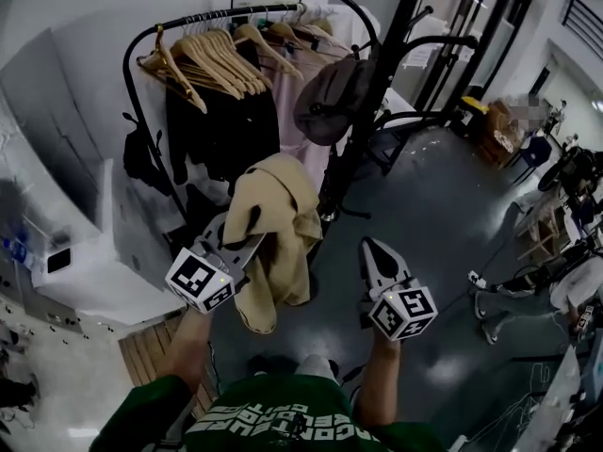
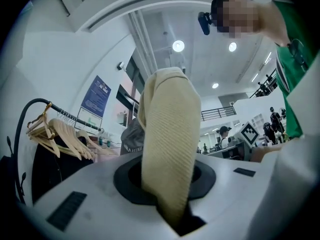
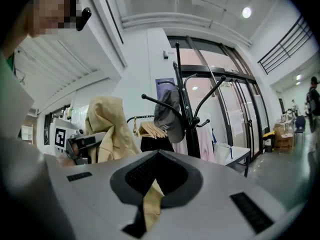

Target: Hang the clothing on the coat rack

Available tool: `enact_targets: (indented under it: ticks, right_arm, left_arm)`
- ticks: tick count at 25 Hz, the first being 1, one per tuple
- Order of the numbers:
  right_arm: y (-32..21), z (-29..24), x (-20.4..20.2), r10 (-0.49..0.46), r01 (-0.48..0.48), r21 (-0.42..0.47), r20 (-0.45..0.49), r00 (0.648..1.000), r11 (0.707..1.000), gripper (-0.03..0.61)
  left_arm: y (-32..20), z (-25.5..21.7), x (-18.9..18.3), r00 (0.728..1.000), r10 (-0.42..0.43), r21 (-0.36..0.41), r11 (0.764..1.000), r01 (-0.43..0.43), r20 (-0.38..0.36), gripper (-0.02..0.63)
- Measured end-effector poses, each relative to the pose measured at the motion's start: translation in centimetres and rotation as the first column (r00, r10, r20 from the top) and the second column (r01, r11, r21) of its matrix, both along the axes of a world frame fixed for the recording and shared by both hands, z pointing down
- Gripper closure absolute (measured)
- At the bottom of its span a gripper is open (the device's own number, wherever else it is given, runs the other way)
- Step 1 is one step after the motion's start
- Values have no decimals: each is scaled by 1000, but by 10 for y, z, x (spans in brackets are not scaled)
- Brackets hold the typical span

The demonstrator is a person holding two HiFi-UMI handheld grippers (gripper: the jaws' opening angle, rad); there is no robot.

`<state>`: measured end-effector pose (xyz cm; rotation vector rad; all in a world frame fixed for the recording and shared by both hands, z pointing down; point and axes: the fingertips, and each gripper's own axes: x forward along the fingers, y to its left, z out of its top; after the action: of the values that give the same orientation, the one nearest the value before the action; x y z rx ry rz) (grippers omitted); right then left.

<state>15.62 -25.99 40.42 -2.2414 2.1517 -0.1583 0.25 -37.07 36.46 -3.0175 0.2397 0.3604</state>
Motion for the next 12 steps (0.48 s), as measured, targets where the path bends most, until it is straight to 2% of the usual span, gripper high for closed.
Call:
enact_targets:
  ticks: [12]
  right_arm:
    - [-26, -44, 0, -33, 37, 73, -47, 998, 997, 571]
  left_arm:
    - [-22, -39, 10, 999, -5, 4, 1000, 5, -36, 545]
